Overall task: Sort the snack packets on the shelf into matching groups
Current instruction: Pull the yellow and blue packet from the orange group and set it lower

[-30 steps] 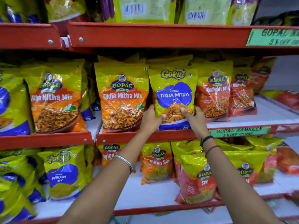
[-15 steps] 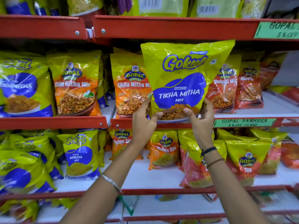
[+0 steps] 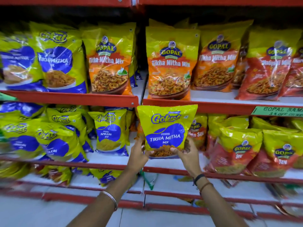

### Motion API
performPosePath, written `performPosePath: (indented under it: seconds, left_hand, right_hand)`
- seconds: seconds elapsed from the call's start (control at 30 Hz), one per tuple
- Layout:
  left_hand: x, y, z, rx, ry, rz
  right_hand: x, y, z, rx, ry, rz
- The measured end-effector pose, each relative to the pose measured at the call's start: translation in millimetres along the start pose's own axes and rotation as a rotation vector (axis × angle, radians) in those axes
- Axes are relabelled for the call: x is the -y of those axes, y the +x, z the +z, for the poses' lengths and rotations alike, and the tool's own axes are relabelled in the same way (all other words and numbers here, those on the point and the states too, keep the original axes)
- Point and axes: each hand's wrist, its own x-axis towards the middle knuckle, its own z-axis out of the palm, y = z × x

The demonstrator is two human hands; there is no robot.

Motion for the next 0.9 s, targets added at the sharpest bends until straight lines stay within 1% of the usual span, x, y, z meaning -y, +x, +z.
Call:
performPosePath:
  seconds: [0.13,0.43,0.57,0.67,0.73,0.8,0.83,0.9]
  left_hand:
    - [33,5,-9,0.041,0.016,-0.119]
    - [92,56,-21,0.067,0.155,-0.272]
    - [106,66,-19,0.080,0.231,-0.313]
    - [114,71,-20,0.056,0.267,-0.329]
    - [110,68,-22,0.013,0.285,-0.304]
    - [94,63,-32,-0.074,0.302,-0.206]
    - [84,61,-39,-0.124,0.292,-0.131]
    - [57,59,-57,-0.206,0.226,0.003]
  right_hand:
    - [-26,-5,23,-0.004,-0.042,0.110]
    - [-70,29,68,0.007,-0.167,0.287]
    - [-80,39,76,0.032,-0.260,0.302]
    - [-76,44,81,0.039,-0.289,0.300]
    - [-67,41,83,-0.040,-0.364,0.262]
    - [-52,35,86,-0.151,-0.461,0.132]
    - [-40,32,88,-0.178,-0.462,0.052]
    - [-11,27,96,-0.170,-0.389,-0.105]
